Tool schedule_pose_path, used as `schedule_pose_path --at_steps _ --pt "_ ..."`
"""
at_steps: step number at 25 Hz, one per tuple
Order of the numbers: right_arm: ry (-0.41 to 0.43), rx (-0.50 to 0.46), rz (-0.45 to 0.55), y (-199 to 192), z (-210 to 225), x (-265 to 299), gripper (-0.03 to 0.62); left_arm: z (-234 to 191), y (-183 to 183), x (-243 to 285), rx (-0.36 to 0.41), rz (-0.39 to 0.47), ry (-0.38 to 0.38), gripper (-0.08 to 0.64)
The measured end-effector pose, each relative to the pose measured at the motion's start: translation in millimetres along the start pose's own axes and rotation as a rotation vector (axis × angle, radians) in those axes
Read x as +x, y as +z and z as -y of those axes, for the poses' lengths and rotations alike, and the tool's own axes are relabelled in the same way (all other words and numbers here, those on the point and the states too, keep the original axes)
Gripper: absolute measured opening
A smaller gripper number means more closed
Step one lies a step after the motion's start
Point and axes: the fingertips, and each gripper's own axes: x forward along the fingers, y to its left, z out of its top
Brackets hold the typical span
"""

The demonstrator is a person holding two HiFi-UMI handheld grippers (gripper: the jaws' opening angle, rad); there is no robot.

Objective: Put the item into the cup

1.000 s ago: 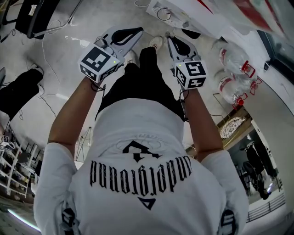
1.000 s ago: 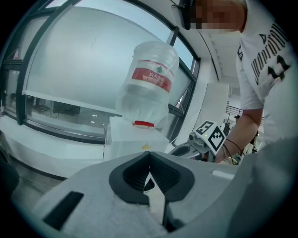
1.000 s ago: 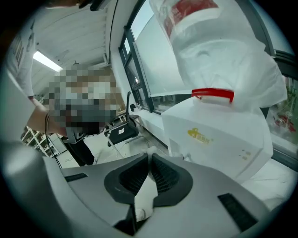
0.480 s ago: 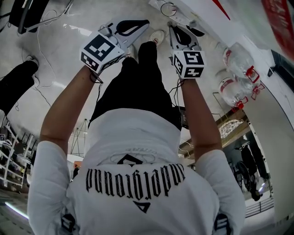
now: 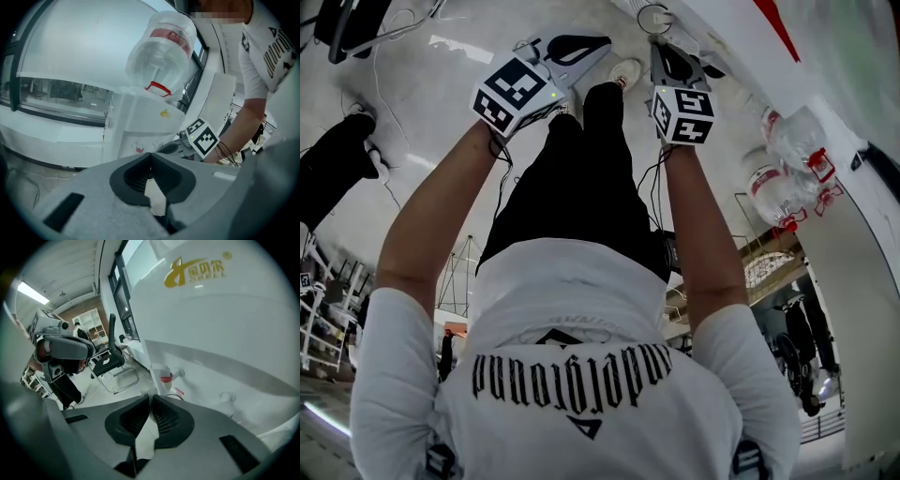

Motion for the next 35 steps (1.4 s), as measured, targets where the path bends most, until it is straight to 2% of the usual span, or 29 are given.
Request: schedule_pose_path --at_steps 7,14,20,35 --pt "-0.057 0.036 -0.014 -21 13 35 0.032 -18 -12 28 -0.017 0.0 0.002 0.015" --pt "-0.076 0.041 -0.023 -30 18 54 0.032 -32 -21 44 -0.024 -0.014 0.007 0.015" --pt "-0.103 0.041 -0.028 -26 23 71 0.032 -51 -26 37 -0.04 -0.013 0.038 0.015" --pt "-0.122 0.133 -0.053 -28 44 78 0.035 -49 -27 36 -0.075 0.004 0.049 0.015"
